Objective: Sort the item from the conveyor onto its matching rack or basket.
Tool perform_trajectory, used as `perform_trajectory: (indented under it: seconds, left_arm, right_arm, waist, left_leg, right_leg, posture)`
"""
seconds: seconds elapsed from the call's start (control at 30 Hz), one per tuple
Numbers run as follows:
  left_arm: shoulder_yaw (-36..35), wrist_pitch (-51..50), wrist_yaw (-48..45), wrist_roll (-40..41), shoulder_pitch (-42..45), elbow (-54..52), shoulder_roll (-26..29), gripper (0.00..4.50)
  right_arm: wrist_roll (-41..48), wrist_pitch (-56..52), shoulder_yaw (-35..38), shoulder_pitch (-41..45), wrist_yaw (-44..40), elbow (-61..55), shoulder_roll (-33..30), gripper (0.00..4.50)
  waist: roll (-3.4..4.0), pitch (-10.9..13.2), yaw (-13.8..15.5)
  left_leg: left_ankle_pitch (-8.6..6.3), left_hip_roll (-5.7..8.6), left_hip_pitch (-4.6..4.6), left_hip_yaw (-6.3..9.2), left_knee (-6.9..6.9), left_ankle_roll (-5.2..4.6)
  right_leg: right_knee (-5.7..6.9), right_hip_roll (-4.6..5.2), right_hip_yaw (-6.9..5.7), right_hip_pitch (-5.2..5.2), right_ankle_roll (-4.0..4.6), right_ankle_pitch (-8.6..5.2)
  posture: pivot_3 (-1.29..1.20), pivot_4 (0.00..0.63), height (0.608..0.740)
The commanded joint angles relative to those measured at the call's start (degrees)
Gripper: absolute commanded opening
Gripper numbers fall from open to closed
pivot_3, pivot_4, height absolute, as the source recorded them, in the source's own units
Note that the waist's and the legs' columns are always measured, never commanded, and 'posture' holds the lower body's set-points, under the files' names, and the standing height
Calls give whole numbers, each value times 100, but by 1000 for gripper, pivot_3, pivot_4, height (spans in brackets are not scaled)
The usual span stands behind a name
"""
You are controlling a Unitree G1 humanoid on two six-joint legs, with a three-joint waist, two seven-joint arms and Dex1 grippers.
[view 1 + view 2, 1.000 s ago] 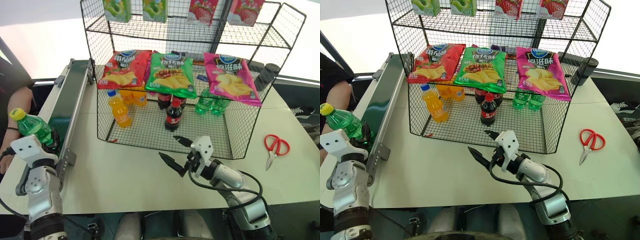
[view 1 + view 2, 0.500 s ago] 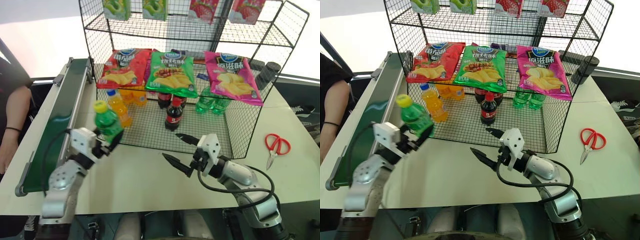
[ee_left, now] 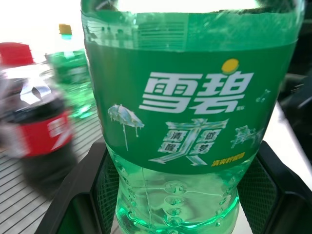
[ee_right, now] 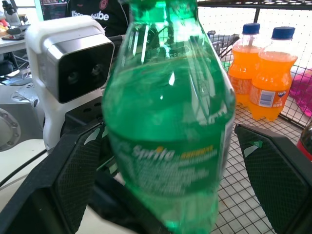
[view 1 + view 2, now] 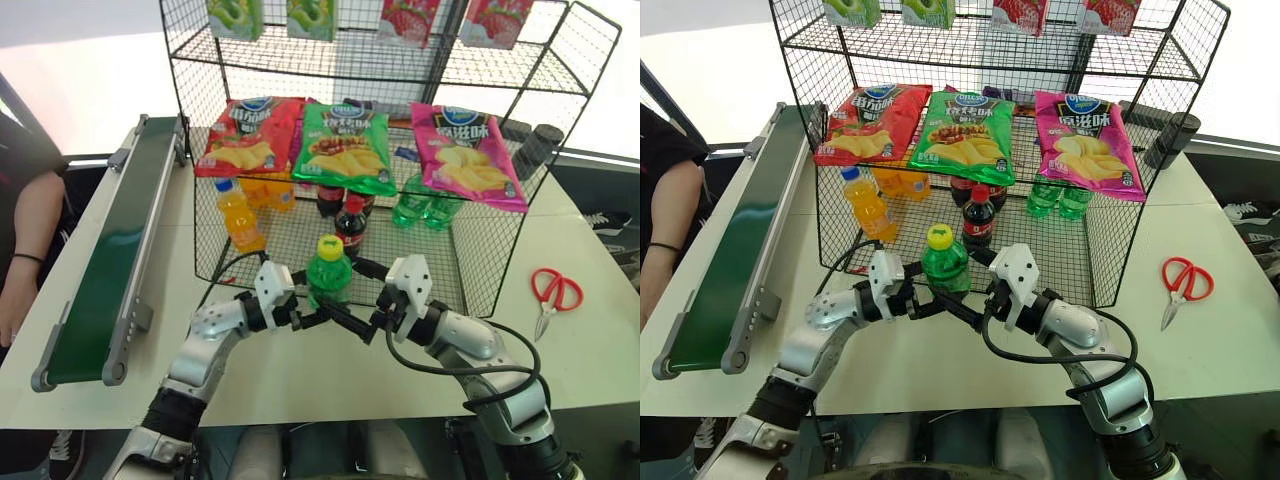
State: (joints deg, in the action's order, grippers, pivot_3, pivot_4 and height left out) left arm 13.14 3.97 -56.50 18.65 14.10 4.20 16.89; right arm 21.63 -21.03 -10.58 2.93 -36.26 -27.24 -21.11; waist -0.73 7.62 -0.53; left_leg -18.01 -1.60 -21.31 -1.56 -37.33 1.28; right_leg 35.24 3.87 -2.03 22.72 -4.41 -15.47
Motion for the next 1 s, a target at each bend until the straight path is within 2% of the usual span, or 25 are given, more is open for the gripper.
perform_trajectory:
  seconds: [0.03,0.17,0.2,0.3,0.4,0.47,0.53,0.7,1.0]
  left_arm:
    - [51,233,-246,48,240,-59,-102,2749]
    - [80,304,-384,-24,322,25,-148,2749]
    - [82,325,-399,-52,335,42,-155,2749]
    - [88,350,-412,-110,354,75,-160,2749]
    - [119,249,-477,-134,349,74,-94,2749]
    - [147,100,-578,-119,306,76,11,3804]
    - [140,92,-568,-202,258,144,104,4444]
    - [-92,130,-260,-346,14,246,308,4444]
    - [-627,-743,288,132,-672,-902,503,4444]
  right_arm:
    - [138,-7,71,-28,39,-251,38,4500]
    - [158,19,105,-57,46,-223,63,4500]
    - [166,24,111,-64,41,-219,62,3960]
    - [174,59,119,-77,26,-215,54,3024]
    - [97,142,132,-71,59,-200,49,3023]
    - [38,192,153,-51,101,-161,62,3023]
    - [-11,272,231,-35,181,-104,96,3023]
    - [-383,707,715,-40,759,234,210,3023]
    - [-1215,1717,1383,-253,2003,1577,702,3023]
  waist:
    - [0,0,0]
    - [0,0,2]
    - [0,0,3]
    - [0,0,2]
    - [0,0,2]
    - [-1,0,2]
    - [0,0,1]
    - [1,0,3]
    - [3,1,-6]
  left_leg:
    - [0,-1,0,2,-4,0]
    - [0,-9,3,7,-6,0]
    - [0,-11,3,8,-5,0]
    - [0,-14,3,11,-4,0]
    - [0,-16,4,11,-4,0]
    - [0,-16,4,11,-5,0]
    - [0,-16,4,11,-5,0]
    - [0,-16,5,10,-5,0]
    - [0,-24,6,9,-3,1]
  right_leg:
    - [1,-7,1,-2,-1,1]
    - [5,-24,3,-4,-3,1]
    - [5,-27,6,-3,-3,1]
    - [5,-31,5,-3,-2,1]
    - [7,-32,6,-3,-3,1]
    - [7,-33,6,-3,-3,1]
    - [7,-32,6,-3,-3,1]
    - [7,-32,6,-3,-3,1]
    - [10,-27,12,-3,-3,1]
  posture:
    - [0,150,740]
    - [0,150,740]
    - [0,150,740]
    - [0,150,740]
    - [0,150,740]
    - [0,150,740]
    - [0,150,740]
    - [0,150,740]
    - [0,150,740]
